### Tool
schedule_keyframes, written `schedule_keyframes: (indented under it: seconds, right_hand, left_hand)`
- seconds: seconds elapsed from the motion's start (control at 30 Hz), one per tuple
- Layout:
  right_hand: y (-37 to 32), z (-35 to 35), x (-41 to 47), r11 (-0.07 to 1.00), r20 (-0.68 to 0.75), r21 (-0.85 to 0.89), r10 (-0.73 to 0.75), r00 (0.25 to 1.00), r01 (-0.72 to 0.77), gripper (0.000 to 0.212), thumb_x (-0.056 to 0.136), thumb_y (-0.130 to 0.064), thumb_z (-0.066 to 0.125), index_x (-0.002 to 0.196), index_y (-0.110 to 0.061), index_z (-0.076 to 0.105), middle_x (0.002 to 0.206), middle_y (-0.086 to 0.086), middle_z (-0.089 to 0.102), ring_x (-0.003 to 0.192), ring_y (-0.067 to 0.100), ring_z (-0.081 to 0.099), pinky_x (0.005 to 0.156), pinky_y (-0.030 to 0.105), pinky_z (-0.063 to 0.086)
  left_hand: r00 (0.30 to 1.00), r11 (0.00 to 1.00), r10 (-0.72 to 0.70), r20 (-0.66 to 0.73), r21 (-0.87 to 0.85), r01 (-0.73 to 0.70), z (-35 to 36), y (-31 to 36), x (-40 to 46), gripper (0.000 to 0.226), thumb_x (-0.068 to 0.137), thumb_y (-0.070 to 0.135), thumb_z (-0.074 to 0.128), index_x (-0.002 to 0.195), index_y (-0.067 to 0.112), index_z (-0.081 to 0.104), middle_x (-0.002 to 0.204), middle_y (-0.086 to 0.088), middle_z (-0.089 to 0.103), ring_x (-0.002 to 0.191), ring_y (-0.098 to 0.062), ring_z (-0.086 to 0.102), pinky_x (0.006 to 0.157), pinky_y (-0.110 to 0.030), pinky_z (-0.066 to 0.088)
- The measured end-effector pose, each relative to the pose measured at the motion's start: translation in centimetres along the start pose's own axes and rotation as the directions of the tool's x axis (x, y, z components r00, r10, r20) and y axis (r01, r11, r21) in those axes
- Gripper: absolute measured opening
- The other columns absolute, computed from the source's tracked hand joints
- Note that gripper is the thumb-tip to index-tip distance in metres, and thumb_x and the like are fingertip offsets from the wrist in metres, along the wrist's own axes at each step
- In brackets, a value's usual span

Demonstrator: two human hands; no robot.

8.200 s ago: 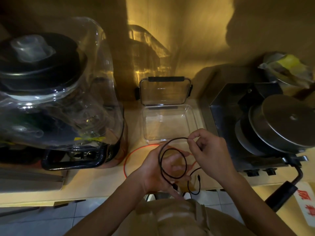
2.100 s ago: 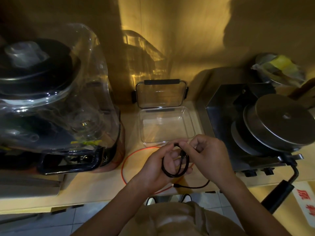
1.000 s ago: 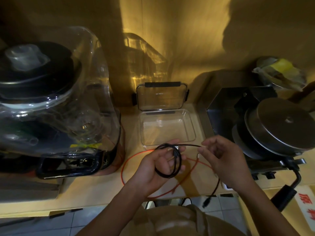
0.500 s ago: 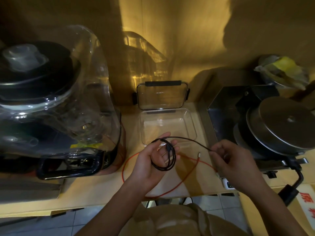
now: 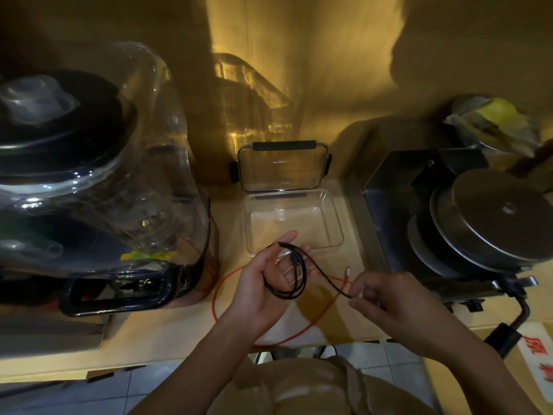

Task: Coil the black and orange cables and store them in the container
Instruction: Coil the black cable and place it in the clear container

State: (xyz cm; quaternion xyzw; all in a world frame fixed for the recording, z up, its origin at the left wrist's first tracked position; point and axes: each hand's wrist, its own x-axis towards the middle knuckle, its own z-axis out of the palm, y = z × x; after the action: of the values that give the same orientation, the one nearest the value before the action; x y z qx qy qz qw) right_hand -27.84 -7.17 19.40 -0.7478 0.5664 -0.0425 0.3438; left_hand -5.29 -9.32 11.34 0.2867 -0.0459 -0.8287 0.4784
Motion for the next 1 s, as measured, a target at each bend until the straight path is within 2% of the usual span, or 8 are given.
schedule_keyframes:
  seconds: [0.07,0.2,0.4,0.57,0.7,0.77,0.83,1.0]
  right_hand:
    - [-0.3,0.3,0.1,1.0,0.044,0.002,-0.029,0.999,0.029,0.005,0.09,-0.034,0.066,0.085,-0.031,0.065,0.063,-0.023,0.06,0.055,0.002,0.055,0.053,0.014,0.039]
    - [-1.2,0.8,0.5,0.996,0.103,-0.021,-0.086,0.991,0.089,0.008,0.089,-0.037,0.066,0.087,-0.03,0.067,0.064,-0.01,0.062,0.059,0.006,0.057,0.056,0.016,0.041]
    - [-2.0,1.4,0.9,0.991,0.143,-0.022,-0.128,0.981,0.132,0.008,0.087,-0.034,0.068,0.093,-0.029,0.068,0.072,-0.01,0.065,0.07,0.001,0.06,0.059,0.009,0.04]
    - [-2.1,0.8,0.5,0.988,0.154,-0.031,-0.146,0.977,0.152,0.027,0.085,-0.032,0.068,0.11,-0.038,0.062,0.092,-0.024,0.062,0.076,-0.006,0.06,0.06,0.012,0.045]
    - [-2.1,0.1,-0.2,0.982,0.152,-0.11,-0.134,0.979,0.152,0.004,0.087,-0.034,0.065,0.088,-0.038,0.065,0.079,-0.013,0.063,0.078,-0.004,0.057,0.057,0.009,0.033]
    - [-2.1,-0.4,-0.7,0.983,0.116,-0.123,-0.123,0.986,0.137,0.023,0.086,-0.034,0.067,0.071,-0.048,0.056,0.074,-0.018,0.059,0.078,-0.004,0.056,0.056,0.011,0.036]
    - [-2.3,-0.8,-1.2,0.987,0.103,-0.07,-0.134,0.986,0.142,0.03,0.086,-0.029,0.07,0.07,-0.05,0.055,0.076,-0.022,0.058,0.08,-0.003,0.058,0.061,0.011,0.04]
    - [-3.9,-1.0,-1.6,0.957,0.137,0.214,-0.227,0.964,0.195,0.006,0.087,-0.027,0.072,0.09,-0.032,0.073,0.087,-0.012,0.07,0.082,0.009,0.067,0.071,0.023,0.053]
  left_hand:
    - [1.0,1.0,0.001,0.001,0.009,-0.001,0.0,-0.1,0.0,0.052,0.081,0.029,0.068,0.131,0.014,0.064,0.132,-0.023,0.062,0.125,-0.041,0.058,0.107,-0.05,0.046]
    - [1.0,1.0,-0.004,0.021,0.021,0.003,0.2,-0.3,0.0,0.051,0.084,0.032,0.064,0.132,0.014,0.063,0.125,-0.02,0.065,0.124,-0.042,0.059,0.107,-0.056,0.044]
    - [1.0,0.992,0.006,0.002,0.125,-0.006,0.5,-0.8,0.0,0.046,0.09,0.045,0.057,0.128,0.02,0.065,0.115,-0.014,0.063,0.089,-0.024,0.067,0.076,-0.038,0.054]
    - [0.996,0.99,0.069,-0.055,0.126,-0.062,0.0,-0.6,0.5,0.05,0.09,0.053,0.053,0.126,0.021,0.066,0.104,-0.012,0.062,0.081,-0.022,0.061,0.067,-0.034,0.05]
    - [0.99,0.991,0.086,-0.112,0.114,-0.073,-0.5,-0.5,0.7,0.055,0.087,0.056,0.055,0.125,0.019,0.066,0.101,-0.011,0.062,0.079,-0.022,0.062,0.066,-0.034,0.051]
    - [0.99,0.993,0.074,-0.12,0.102,-0.062,-0.7,-0.6,0.7,0.057,0.085,0.057,0.058,0.124,0.017,0.067,0.099,-0.011,0.063,0.079,-0.023,0.063,0.066,-0.035,0.052]
    - [0.991,0.992,0.059,-0.124,0.114,-0.044,-0.8,-0.7,0.8,0.057,0.084,0.059,0.058,0.121,0.017,0.07,0.098,-0.011,0.065,0.079,-0.024,0.064,0.067,-0.035,0.052]
    - [0.992,0.985,-0.005,-0.127,0.171,0.027,-0.5,-1.2,0.8,0.063,0.081,0.061,0.055,0.118,0.013,0.072,0.103,-0.011,0.067,0.079,-0.023,0.067,0.071,-0.037,0.054]
